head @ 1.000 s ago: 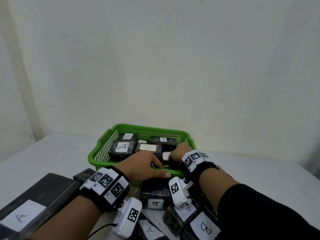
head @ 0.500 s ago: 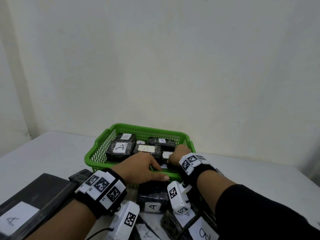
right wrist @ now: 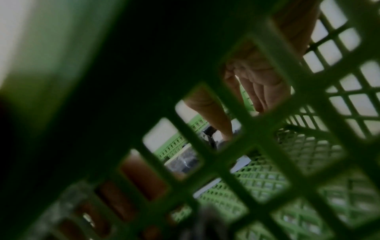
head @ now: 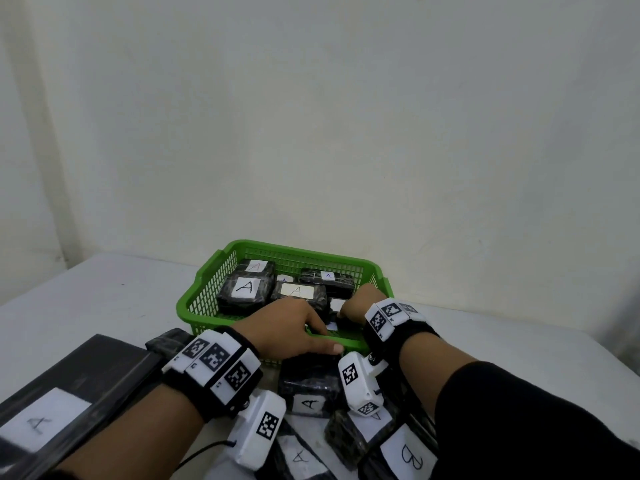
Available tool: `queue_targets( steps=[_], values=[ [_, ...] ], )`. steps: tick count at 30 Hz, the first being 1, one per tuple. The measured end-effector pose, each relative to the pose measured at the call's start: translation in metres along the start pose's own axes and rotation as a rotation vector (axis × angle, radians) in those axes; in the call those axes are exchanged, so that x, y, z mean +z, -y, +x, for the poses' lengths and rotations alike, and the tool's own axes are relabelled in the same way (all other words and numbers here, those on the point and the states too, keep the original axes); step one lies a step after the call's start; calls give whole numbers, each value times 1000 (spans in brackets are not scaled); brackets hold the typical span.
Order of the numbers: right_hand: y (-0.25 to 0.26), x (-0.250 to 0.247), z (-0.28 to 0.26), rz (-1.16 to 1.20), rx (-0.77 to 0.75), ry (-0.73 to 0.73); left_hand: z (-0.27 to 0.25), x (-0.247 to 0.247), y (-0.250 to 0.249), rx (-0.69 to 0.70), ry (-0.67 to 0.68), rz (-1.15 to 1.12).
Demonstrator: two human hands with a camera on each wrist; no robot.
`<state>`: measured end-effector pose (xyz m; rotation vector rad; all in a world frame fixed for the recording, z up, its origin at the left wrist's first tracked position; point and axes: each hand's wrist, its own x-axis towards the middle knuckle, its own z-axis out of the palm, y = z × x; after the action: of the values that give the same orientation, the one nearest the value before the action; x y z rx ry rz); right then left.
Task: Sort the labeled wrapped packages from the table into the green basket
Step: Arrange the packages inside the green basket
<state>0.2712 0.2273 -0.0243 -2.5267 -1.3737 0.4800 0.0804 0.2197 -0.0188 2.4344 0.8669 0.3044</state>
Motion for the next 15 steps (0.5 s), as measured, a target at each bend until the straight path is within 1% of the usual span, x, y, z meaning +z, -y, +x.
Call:
queue_targets(
  steps=[3, 6, 8, 11, 13, 15],
  values=[
    [3, -14, -11, 143, 8, -20, -1, 0, -1, -11, -1, 15],
    [-1, -41, -28, 226, -56, -98, -2, -1, -3, -22, 14, 24],
    [-12, -57, -39, 296, -117, -155, -5, -3, -5, -26, 25, 32],
    [-31, -74, -69, 388, -192, -222, -11, -6, -12, -48, 31, 41],
    [-45, -77, -91, 425, -228, -237, -16, -9, -17, -57, 33, 54],
    [-57, -75, -114, 440, -250, -216, -22, -12, -24, -42, 29, 71]
  ],
)
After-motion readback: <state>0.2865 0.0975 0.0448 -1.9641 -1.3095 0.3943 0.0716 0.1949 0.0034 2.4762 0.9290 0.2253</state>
